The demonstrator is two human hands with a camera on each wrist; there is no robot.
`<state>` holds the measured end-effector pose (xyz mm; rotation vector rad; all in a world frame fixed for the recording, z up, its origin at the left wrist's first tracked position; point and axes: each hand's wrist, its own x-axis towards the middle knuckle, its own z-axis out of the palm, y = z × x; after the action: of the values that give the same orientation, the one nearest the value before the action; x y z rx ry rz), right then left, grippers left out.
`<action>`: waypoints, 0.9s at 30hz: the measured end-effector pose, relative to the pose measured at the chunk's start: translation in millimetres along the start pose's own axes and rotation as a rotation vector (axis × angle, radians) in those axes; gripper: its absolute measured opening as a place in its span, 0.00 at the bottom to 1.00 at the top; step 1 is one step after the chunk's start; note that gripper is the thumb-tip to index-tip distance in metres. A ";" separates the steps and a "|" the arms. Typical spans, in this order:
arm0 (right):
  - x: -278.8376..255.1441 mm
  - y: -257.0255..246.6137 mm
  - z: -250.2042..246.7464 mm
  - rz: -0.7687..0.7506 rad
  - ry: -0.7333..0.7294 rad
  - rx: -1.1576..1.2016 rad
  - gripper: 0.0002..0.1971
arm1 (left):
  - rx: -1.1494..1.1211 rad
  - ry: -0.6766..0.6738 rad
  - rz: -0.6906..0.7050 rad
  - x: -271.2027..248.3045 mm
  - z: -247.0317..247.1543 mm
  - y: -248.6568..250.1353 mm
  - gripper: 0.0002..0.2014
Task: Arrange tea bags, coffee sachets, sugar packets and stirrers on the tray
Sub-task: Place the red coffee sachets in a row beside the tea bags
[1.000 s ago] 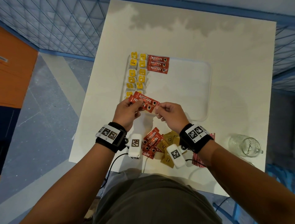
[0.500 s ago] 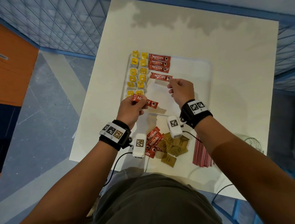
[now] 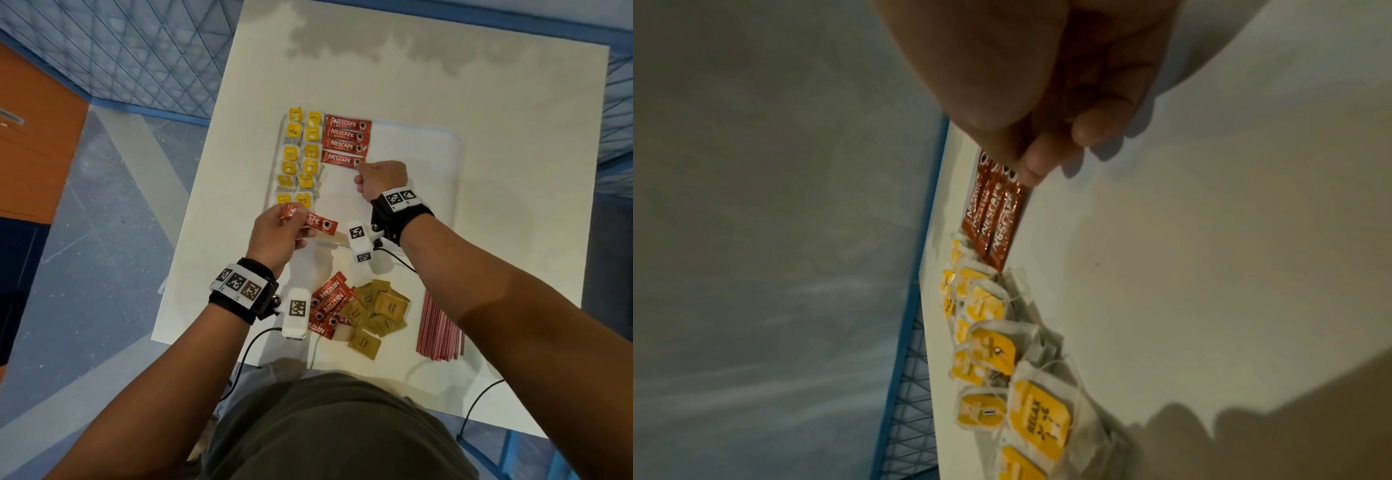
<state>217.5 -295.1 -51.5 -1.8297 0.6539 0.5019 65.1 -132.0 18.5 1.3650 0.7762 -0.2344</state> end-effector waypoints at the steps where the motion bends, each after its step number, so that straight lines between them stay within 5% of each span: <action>1: 1.9 0.7 0.3 0.002 0.005 0.005 0.09 | -0.003 -0.001 -0.007 0.6 -1.1 -0.6 0.09; 21: 5.1 -3.2 -5.2 0.048 -0.032 0.100 0.14 | -0.015 0.062 -0.034 -3.2 -11.6 -0.9 0.08; 27: -32.8 -6.9 -11.8 -0.070 -0.115 -0.025 0.18 | -0.079 0.067 -0.032 1.4 -10.8 1.9 0.13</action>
<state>197.5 -297.9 -22.3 -1.8256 0.5062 0.5657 63.3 -121.1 19.1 1.2923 0.8550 -0.1818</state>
